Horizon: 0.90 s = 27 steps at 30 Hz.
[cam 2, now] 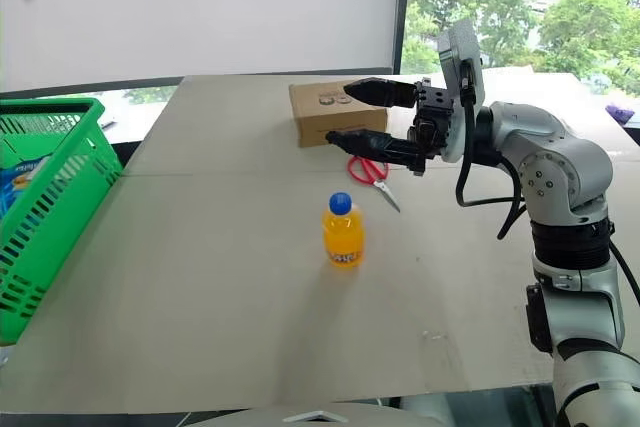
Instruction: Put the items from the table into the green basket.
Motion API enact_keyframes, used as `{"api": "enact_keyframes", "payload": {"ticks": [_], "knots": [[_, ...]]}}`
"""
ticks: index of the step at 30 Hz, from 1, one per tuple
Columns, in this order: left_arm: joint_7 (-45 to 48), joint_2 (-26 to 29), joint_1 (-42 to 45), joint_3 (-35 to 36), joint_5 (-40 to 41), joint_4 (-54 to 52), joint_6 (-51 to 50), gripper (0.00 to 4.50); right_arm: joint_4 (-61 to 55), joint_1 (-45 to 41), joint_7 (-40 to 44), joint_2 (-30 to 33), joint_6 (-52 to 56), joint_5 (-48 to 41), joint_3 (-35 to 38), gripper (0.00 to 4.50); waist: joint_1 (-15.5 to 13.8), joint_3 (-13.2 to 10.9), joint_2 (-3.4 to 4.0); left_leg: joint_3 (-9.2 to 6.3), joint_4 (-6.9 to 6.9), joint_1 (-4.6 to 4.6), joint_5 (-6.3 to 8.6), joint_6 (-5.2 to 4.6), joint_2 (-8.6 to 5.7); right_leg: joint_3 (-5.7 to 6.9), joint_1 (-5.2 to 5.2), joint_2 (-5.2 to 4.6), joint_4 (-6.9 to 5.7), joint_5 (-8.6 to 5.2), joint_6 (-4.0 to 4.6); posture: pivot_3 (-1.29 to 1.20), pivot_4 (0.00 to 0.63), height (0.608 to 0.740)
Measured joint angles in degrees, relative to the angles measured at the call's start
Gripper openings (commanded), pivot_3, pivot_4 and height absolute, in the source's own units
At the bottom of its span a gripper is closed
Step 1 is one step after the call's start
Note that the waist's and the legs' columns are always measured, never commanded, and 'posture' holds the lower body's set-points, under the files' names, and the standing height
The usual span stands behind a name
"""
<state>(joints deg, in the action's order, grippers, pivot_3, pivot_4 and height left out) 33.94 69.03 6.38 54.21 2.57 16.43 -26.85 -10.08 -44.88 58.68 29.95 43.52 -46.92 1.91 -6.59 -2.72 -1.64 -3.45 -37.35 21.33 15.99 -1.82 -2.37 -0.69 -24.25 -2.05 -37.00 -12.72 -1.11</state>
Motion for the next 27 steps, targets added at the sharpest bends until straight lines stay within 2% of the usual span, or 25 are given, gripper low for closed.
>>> {"api": "enact_keyframes", "payload": {"ticks": [7, 9, 10, 13, 15, 17, 18, 20, 22, 27], "knots": [[-6.9, 1.7, 15.0, -3.2, 3.9, 1.2, 3.8, 4.46, -0.3, 1.1, 0.1, 1.3, 0.0, -0.2, 0.4, 4.50, -0.7, 0.3, -0.44, -0.06, -0.06, 0.43, -0.02, 0.06, -0.01, 0.09, -0.38, -0.01, -0.03, 0.06, 0.06, 0.17, 0.000, 0.740], [-7.8, 2.3, 16.5, -4.0, 4.4, 1.1, 4.7, 4.46, -0.4, 1.2, 0.0, 1.4, 0.0, -0.2, 0.4, 4.50, -0.5, 0.3, -0.38, 0.00, -0.06, 0.43, -0.03, 0.03, -0.03, 0.02, -0.42, -0.01, -0.03, 0.07, 0.05, 0.16, 0.000, 0.740], [-6.2, -0.7, 23.9, -8.2, 9.6, -1.2, 3.9, 4.46, -1.0, 3.0, -0.2, 3.0, 0.0, -0.2, 1.3, 4.50, -0.7, 0.4, -0.36, -0.08, -0.08, 0.49, -0.09, -0.05, -0.04, 0.12, -0.42, -0.03, -0.04, 0.07, 0.05, 0.15, 0.000, 0.740], [-0.2, -9.2, 28.9, -17.5, 20.8, -12.4, 0.3, 4.46, -2.1, 6.0, -0.5, 4.6, -0.2, 0.3, 1.5, 4.50, -1.1, 0.6, -0.42, -0.10, -0.21, 0.51, -0.14, -0.10, -0.11, 0.15, -0.39, -0.11, -0.16, 0.08, 0.05, 0.13, 0.000, 0.740], [2.3, -14.3, 29.1, -21.9, 25.5, -16.6, -1.8, 4.46, -3.0, 8.1, -0.6, 5.8, -0.5, 1.0, 1.6, 4.50, -0.7, 0.7, -0.28, -0.02, -0.33, 0.55, -0.17, -0.17, -0.16, 0.02, -0.43, -0.12, -0.24, 0.12, -0.02, 0.12, 0.000, 0.740], [7.2, -19.6, 25.8, -28.0, 30.7, -22.7, -4.0, 4.46, -4.0, 12.0, -0.8, 8.1, -1.1, 2.0, 1.9, 4.50, 0.0, 0.7, -0.24, 0.07, -0.49, 0.54, -0.17, -0.20, -0.15, -0.08, -0.43, -0.09, -0.33, 0.13, -0.03, 0.11, 0.000, 0.740], [8.5, -20.6, 24.6, -29.8, 31.7, -24.3, -4.4, 4.46, -4.2, 12.9, -0.8, 8.6, -1.2, 2.3, 2.0, 4.50, 0.1, 0.7, -0.23, 0.11, -0.50, 0.53, -0.18, -0.19, -0.15, -0.11, -0.43, -0.10, -0.34, 0.12, -0.03, 0.08, 0.000, 0.740], [13.5, -25.8, 21.2, -39.0, 34.3, -28.8, -5.3, 4.46, -5.7, 17.8, -1.2, 10.7, -1.6, 3.3, 3.6, 4.50, 1.5, 0.7, -0.19, 0.17, -0.69, 0.61, -0.18, -0.19, -0.09, -0.18, -0.49, -0.01, -0.43, 0.12, -0.02, 0.05, 0.000, 0.740], [15.9, -26.9, 20.1, -43.7, 34.3, -30.0, -4.8, 4.46, -6.9, 20.7, -1.4, 11.7, -2.3, 4.0, 4.2, 4.50, 2.6, 0.7, -0.18, 0.20, -0.74, 0.58, -0.12, -0.31, -0.02, -0.19, -0.48, 0.05, -0.51, 0.12, -0.01, 0.02, 0.000, 0.740], [28.1, -28.2, 14.7, -57.2, 28.2, -28.7, 3.3, 4.46, -10.9, 36.2, -3.0, 11.4, -7.8, 6.4, 9.7, 4.50, 4.4, 0.7, 0.37, 0.42, -0.88, 0.39, -0.12, -0.33, 0.06, -0.33, -0.36, 0.19, -0.67, 0.10, 0.00, -0.07, 0.000, 0.740]]}}
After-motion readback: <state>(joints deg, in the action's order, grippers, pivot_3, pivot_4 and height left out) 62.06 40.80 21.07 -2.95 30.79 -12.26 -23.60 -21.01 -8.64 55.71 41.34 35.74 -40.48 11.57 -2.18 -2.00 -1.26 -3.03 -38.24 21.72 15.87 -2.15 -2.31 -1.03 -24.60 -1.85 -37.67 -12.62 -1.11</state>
